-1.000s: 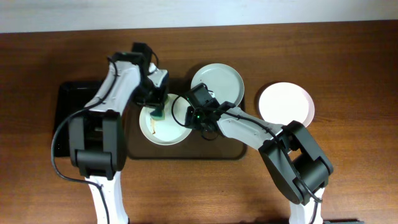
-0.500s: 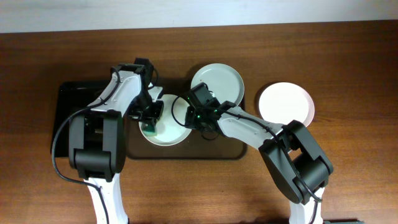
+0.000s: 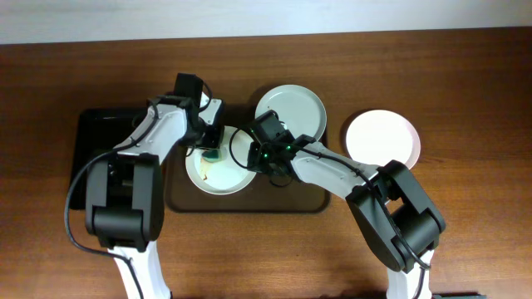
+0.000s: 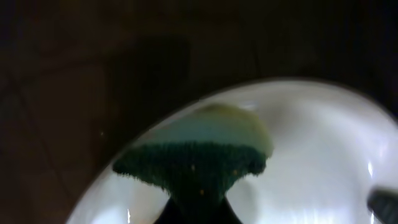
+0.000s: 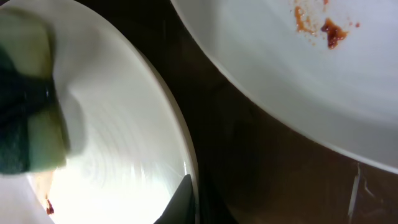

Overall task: Clean dirty plates on tray and stack at the side
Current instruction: 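Scrub the plate's sauce with the sponge in the left gripper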

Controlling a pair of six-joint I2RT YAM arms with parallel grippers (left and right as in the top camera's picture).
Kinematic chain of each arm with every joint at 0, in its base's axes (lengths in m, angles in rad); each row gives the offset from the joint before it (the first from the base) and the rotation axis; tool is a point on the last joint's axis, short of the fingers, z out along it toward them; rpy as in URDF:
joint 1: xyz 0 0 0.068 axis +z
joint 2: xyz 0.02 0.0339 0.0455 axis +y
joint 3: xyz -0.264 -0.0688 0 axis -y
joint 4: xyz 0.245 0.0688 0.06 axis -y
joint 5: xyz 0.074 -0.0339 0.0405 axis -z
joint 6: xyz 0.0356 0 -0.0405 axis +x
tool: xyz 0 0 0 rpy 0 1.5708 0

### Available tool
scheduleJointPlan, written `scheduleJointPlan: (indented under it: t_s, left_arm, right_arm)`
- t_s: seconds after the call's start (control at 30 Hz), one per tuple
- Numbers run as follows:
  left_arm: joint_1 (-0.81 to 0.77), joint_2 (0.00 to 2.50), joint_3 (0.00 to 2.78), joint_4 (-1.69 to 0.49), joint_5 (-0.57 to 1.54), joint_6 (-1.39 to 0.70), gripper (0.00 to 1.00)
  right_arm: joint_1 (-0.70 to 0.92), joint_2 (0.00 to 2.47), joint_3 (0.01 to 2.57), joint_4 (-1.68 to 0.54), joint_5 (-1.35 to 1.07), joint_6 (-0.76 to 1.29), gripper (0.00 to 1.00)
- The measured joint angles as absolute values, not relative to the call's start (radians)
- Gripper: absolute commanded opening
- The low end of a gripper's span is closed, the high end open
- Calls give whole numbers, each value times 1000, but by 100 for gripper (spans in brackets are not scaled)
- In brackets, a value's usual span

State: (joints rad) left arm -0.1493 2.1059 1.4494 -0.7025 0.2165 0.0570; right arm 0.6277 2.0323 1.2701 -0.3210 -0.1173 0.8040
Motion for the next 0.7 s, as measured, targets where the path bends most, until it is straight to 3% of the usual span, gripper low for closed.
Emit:
scheduleJointPlan:
  t_s: [0.23, 0.5, 0.7]
  left_arm:
    - [-168, 2075, 1391, -591, 87, -38, 0]
    - [-174, 2068, 1405, -832, -148, -96, 1]
    - [-168, 2068, 1405, -912, -119, -30, 1]
  right_arm:
    - [627, 2034, 1271, -316, -118, 804, 4]
    - [630, 2034, 1272, -312, -142, 804, 4]
    - [635, 2034, 1272, -316, -160, 802, 4]
